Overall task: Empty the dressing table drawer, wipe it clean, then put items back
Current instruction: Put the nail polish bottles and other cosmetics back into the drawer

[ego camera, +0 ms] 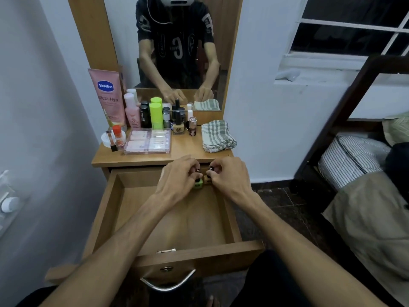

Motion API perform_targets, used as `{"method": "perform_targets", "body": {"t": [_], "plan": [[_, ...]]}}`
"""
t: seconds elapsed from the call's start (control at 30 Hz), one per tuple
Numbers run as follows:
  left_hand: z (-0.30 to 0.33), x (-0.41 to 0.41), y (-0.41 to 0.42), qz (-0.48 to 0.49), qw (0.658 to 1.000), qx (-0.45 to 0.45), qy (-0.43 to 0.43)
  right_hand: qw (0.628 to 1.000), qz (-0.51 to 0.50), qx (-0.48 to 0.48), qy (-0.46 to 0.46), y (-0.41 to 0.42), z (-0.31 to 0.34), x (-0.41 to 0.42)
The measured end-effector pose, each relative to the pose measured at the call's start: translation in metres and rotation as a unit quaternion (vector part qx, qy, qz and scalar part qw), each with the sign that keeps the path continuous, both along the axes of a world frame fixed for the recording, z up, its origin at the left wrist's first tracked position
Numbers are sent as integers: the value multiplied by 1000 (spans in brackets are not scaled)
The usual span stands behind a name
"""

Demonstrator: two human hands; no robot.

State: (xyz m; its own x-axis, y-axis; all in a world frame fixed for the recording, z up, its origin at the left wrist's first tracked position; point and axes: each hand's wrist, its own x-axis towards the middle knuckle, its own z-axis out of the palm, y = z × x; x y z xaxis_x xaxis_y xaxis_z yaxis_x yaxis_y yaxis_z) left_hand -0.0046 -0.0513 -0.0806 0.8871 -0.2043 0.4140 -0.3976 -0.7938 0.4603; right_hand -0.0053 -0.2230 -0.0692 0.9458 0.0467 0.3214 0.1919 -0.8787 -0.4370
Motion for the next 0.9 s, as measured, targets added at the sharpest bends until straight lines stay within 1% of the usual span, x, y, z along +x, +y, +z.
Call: {"method": "perform_targets", "body": {"t": [0.13,0.33,0.47,0.73,0.9], "plan": [[-10,3,-8,18,998,22,-52,1000,-8,-15,-16,2,-9,6],[-26,8,-10,27,995,42,-85,998,13,-43,-47,-1,-28,10],[-34,10,-8,35,994,59,-85,996,10,-54,-69,-1,-31,12],[-35,14,-6,38,991,80,-103,996,22,-65,-56,-2,-32,12],[-36,14,-2,23,991,80,-101,996,30,-68,-57,-6,-29,8]]}}
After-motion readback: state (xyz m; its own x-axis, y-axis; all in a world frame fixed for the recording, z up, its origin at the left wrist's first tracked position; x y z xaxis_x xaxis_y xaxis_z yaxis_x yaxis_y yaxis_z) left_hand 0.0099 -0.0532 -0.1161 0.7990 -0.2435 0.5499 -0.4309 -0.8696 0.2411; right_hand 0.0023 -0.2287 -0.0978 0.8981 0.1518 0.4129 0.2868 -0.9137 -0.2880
